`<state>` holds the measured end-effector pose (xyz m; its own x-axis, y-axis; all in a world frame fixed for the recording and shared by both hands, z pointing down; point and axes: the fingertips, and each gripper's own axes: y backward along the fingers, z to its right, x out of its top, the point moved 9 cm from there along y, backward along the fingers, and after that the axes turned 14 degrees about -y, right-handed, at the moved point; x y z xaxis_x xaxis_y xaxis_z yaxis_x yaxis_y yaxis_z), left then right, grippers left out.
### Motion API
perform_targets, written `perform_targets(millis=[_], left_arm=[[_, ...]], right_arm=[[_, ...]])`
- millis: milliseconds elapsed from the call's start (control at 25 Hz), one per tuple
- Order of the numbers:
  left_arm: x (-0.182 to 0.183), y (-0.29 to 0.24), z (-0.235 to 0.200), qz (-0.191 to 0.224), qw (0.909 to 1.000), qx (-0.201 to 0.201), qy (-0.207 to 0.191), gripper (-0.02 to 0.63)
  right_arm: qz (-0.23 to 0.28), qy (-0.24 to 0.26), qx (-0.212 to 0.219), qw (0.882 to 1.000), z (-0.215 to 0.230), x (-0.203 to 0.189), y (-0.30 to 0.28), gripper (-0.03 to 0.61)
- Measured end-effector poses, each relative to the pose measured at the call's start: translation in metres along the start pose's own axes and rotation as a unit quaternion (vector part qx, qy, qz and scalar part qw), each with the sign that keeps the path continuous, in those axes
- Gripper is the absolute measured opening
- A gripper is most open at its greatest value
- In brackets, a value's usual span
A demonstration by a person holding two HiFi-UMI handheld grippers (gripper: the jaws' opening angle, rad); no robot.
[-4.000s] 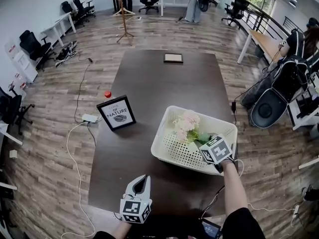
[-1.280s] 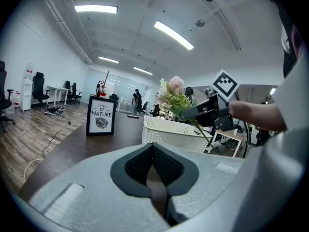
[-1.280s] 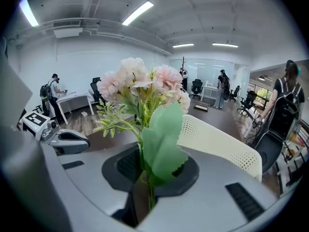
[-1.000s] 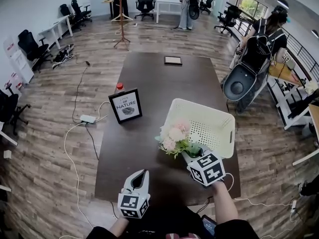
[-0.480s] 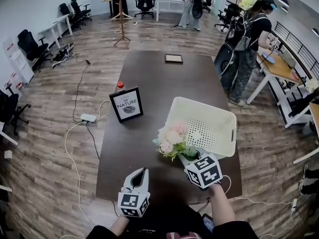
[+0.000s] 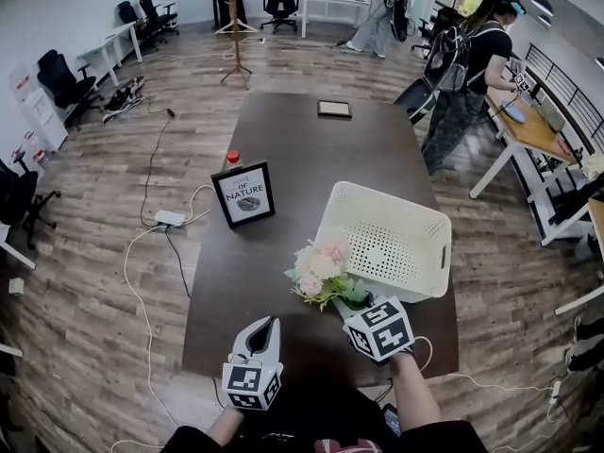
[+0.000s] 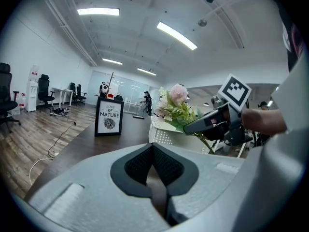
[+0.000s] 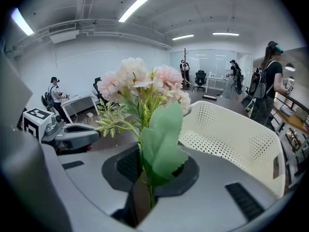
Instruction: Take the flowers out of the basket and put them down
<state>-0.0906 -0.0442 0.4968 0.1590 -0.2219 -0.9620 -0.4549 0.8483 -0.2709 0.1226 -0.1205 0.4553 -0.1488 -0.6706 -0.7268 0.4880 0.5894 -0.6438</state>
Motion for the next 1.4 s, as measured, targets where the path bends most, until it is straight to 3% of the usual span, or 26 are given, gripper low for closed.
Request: perform_targets(millis=[1400], left_arm=[[-0.011,0.021,-0.013,-0.009,0.9995,0.031,0.004,0.009]], right_arm=[[-0.076,-0.007,0.021,0.997,-0.035,-0.057,-0.032,0.064]])
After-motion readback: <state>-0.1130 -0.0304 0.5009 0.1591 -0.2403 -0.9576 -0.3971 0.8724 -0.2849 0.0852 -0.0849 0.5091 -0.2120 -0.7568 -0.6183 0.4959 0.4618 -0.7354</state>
